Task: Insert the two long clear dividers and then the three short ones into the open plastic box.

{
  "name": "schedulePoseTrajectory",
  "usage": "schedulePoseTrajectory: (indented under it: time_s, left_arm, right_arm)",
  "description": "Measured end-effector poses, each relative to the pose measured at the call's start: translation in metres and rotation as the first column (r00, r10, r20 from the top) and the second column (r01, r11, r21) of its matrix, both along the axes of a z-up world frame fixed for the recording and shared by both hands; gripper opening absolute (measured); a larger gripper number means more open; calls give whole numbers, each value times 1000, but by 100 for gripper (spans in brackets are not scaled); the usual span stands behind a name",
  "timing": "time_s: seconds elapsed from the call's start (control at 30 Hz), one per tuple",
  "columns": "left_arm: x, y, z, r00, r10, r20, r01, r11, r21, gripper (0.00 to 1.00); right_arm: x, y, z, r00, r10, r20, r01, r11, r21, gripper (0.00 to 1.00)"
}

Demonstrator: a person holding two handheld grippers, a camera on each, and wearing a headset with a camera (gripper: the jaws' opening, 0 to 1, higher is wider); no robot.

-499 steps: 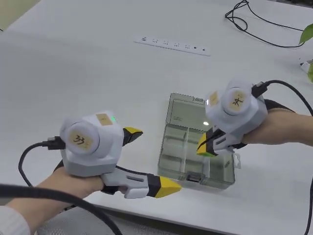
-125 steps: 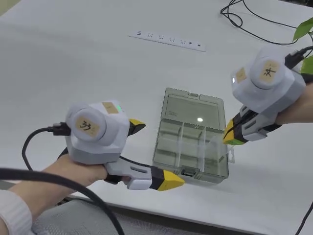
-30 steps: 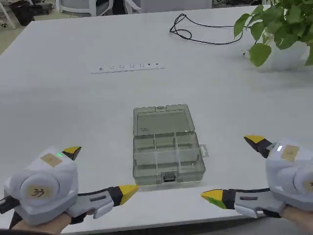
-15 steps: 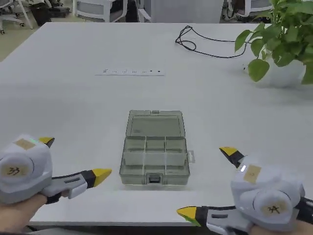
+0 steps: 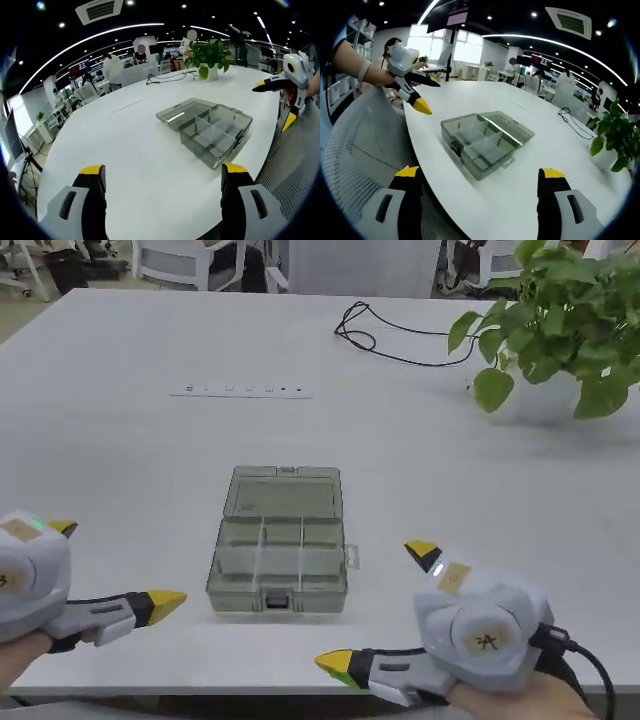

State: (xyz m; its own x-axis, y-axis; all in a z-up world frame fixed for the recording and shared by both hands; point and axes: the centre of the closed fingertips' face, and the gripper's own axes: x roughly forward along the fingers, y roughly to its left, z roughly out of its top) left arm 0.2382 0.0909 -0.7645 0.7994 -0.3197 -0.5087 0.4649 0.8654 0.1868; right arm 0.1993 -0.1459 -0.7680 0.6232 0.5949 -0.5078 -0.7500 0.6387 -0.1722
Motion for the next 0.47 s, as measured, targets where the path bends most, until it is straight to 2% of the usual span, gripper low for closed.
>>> schedulePoseTrajectory:
  time_s: [0.17, 0.23, 0.3, 0.47]
  left_arm:
    - [3, 5, 2, 1000, 24, -2, -24, 999, -24, 98]
    - [2, 5, 3, 1000, 29, -1, -29, 999, -35, 98]
    - [3, 7, 5, 999, 35, 15, -35, 999, -33, 97]
    - [4, 11, 6, 998, 52, 21, -52, 998, -32, 96]
  right_arm:
    - [-3, 3, -5, 999, 17, -34, -17, 1000, -7, 96]
    - [-5, 4, -5, 999, 32, -34, -32, 999, -7, 96]
    - [-5, 3, -5, 999, 25, -29, -25, 1000, -11, 95]
    - [-1, 1, -2, 1000, 4, -27, -4, 1000, 7, 95]
